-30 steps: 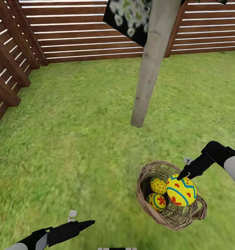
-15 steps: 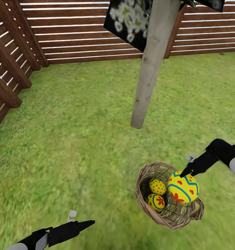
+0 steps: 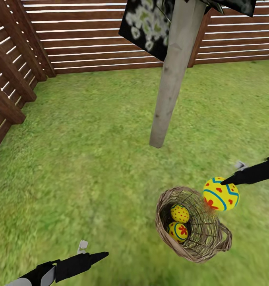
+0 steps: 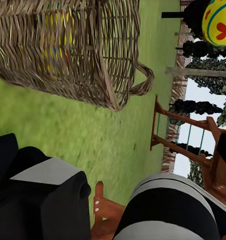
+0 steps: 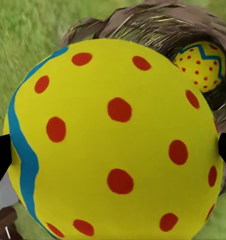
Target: Take the three Easter eggs out of the wicker basket on the lawn in the garden, then place them on the lawn next to a single tree (choose any tree) so that all three eggs are next to the same tree and none are left in the basket.
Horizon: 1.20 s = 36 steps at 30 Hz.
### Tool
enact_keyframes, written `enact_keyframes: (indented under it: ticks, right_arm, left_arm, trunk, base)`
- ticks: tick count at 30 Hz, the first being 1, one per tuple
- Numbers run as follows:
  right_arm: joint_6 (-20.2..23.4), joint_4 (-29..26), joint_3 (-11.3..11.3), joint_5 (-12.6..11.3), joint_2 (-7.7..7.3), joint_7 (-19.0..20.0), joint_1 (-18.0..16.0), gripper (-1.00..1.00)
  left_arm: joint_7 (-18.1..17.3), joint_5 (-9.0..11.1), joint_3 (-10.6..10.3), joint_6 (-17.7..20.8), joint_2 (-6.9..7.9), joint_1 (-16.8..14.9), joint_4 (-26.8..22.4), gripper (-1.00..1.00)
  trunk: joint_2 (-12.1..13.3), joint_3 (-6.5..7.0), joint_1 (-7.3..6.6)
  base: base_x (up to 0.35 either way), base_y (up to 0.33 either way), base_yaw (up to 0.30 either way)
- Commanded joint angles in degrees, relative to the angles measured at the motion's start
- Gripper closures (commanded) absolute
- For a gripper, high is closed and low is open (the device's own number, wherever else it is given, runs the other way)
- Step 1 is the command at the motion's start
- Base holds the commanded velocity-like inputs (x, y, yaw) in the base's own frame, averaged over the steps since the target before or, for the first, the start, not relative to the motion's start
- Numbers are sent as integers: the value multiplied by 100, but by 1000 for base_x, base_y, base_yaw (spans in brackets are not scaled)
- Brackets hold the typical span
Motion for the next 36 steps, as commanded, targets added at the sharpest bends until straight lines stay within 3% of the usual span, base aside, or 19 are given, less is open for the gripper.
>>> enact_keyframes:
  ticks: [1,4,8,11,18,28,32,36]
  right_arm:
    - [64,-51,-4,-45,-61,47,-2,100]
    - [157,-481,1,-435,-377,47,-2,100]
    - [688,-1350,17,-1150,-847,47,-2,100]
    - [956,-1727,19,-1336,-997,47,-2,100]
    - [1113,-1993,9,-1377,-1027,47,-2,100]
    - [1135,-2063,13,-1391,-972,47,-2,100]
    - [1342,-2776,27,-1585,-997,47,-2,100]
    - [1377,-3145,43,-1747,-1005,47,-2,100]
  left_arm:
    - [-17,54,-48,60,3,-3,-5,-100]
    - [-19,54,-48,60,3,-3,-5,-100]
    - [-20,54,-48,60,3,-5,-5,-100]
    - [-25,54,-48,60,-1,-3,-5,-100]
    - [-68,61,-48,58,-4,0,-5,-100]
    - [-86,72,-48,60,-6,-2,-5,-100]
    - [-48,72,-53,60,-11,-2,-5,-100]
    - [-30,72,-57,60,-23,-4,-5,-100]
  trunk:
    - [-2,-4,0]
    - [-2,-4,0]
    - [-2,-4,0]
    - [-2,-4,0]
    - [-2,-4,0]
    - [-2,-4,0]
    - [-2,-4,0]
    - [-2,-4,0]
  base:
    - [0,0,0]
    - [0,0,0]
    - [0,0,0]
    - [0,0,0]
    - [0,15,0]
    - [0,281,0]
    - [0,303,0]
    - [0,139,0]
